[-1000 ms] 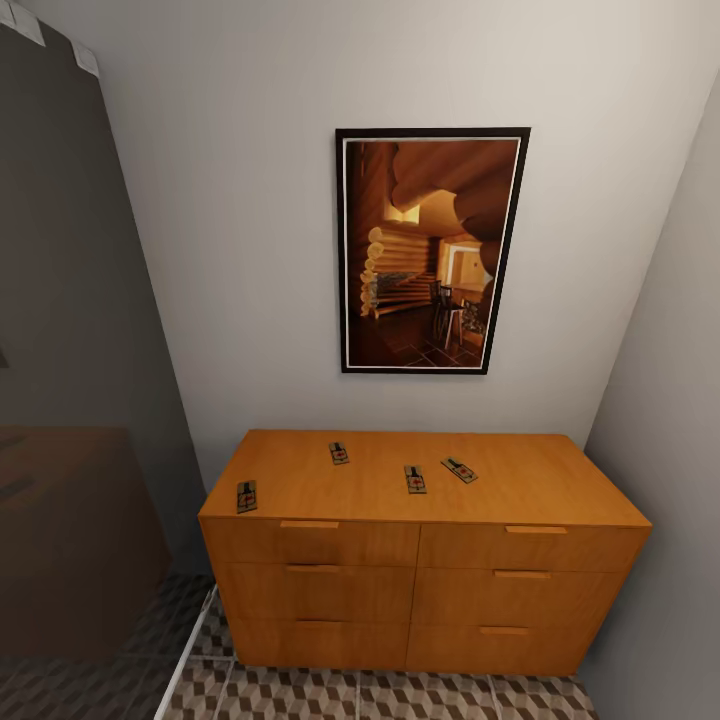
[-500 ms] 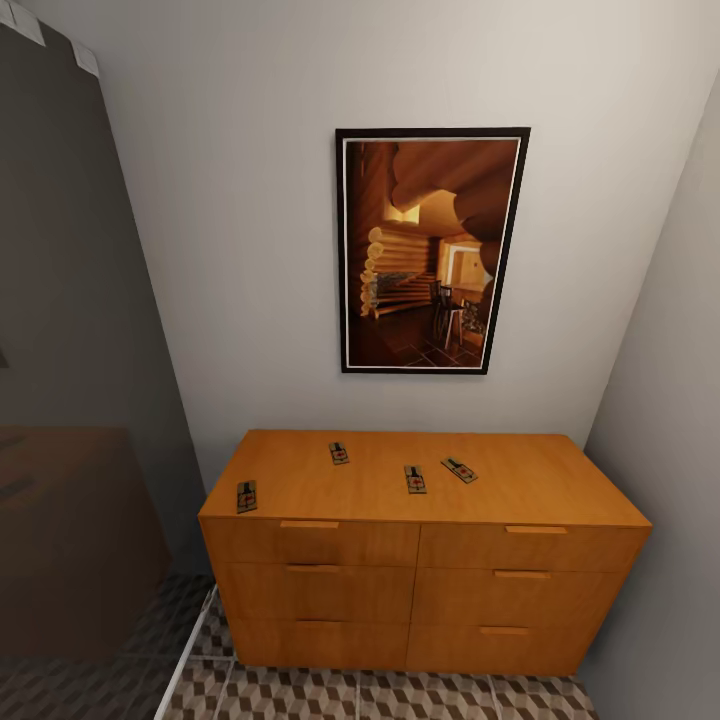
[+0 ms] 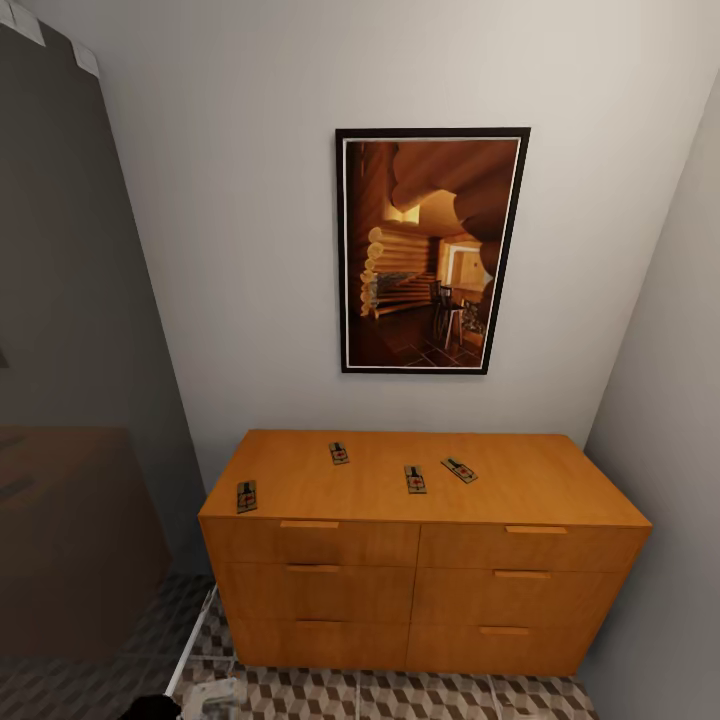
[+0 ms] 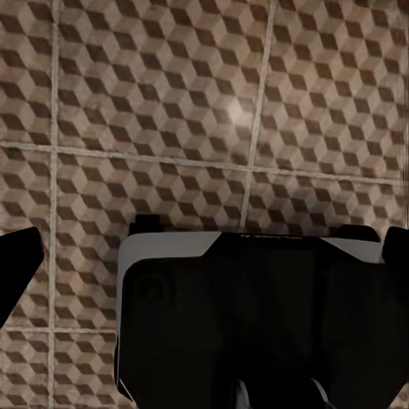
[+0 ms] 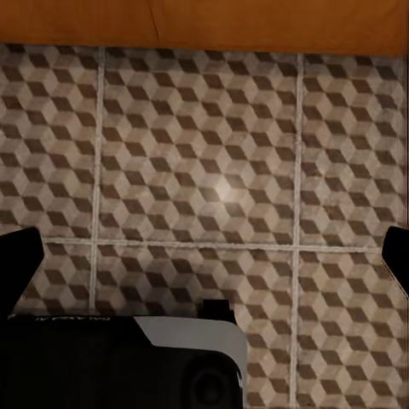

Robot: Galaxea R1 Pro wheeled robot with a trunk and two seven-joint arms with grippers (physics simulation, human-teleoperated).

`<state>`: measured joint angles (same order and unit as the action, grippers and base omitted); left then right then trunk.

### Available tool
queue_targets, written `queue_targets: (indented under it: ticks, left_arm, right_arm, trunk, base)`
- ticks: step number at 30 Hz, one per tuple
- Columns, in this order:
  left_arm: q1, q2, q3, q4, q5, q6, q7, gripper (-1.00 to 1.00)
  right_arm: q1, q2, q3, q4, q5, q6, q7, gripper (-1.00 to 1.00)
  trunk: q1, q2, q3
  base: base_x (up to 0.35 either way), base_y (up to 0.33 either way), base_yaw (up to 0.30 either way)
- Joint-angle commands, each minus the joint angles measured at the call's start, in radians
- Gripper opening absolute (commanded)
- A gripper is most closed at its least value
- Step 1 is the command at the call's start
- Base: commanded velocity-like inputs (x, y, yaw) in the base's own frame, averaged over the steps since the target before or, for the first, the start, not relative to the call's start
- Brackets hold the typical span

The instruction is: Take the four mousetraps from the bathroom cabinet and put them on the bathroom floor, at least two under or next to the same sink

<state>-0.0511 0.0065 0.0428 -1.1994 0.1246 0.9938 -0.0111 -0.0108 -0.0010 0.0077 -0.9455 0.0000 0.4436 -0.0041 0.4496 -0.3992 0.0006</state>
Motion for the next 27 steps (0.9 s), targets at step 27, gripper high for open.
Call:
queue_targets:
  ticks: [27]
  left_arm:
    - [-0.435,-0.002,0.034,0.045,0.003,0.034,0.0,1.0]
  right_arm:
    - [-0.228,0.004,-0.002,-0.434,0.0,0.604,0.0,1.0]
  trunk:
    - [0.0,-0.001,-0.001]
  base:
    - [0.0,0.0,0.0]
